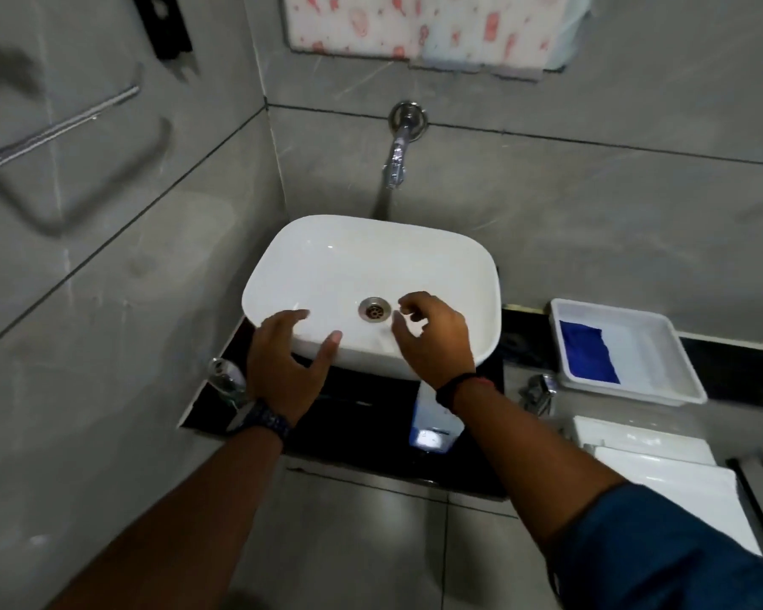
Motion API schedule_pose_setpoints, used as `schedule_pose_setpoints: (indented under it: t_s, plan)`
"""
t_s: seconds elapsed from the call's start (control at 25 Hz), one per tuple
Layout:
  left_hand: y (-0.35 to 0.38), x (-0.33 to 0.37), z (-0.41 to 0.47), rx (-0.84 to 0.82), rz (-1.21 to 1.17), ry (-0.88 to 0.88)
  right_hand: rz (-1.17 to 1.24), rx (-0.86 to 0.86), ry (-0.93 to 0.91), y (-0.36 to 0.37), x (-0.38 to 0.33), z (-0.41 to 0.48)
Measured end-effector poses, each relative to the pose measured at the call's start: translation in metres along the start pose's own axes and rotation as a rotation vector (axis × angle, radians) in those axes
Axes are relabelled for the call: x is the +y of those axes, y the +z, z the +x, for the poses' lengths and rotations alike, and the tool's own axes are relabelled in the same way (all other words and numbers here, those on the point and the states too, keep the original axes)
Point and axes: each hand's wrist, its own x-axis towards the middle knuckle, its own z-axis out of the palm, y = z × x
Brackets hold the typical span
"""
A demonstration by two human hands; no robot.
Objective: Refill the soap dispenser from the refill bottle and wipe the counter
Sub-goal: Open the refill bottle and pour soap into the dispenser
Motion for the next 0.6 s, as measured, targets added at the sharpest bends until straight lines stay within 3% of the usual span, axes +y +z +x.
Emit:
schedule_pose_setpoints:
  t_s: [0.08,0.2,0.4,0.48,0.6]
  plan:
    - [0.02,0.031,-0.004,-0.143,-0.038,0.075,0.045,0.027,0.112,-0.039,0.025,-0.012]
    - [0.049,0.055,-0.016,-0.337,-0.056,0.205,0.072,-0.096,0.255,-0.071,0.064,-0.045]
    - [0.08,0.059,-0.039,-0.705,-0.069,0.147,0.168,-0.392,0.384,-0.061,0.097,-0.098]
    - [0.09,0.058,-0.047,-0.75,-0.054,0.18,0.151,-0.399,0.369,-0.05,0.1,-0.104]
    - [0.096,0.06,-0.05,-0.729,-0.14,0.093,0.192,-0.335,0.399,-0.037,0.103,-0.102]
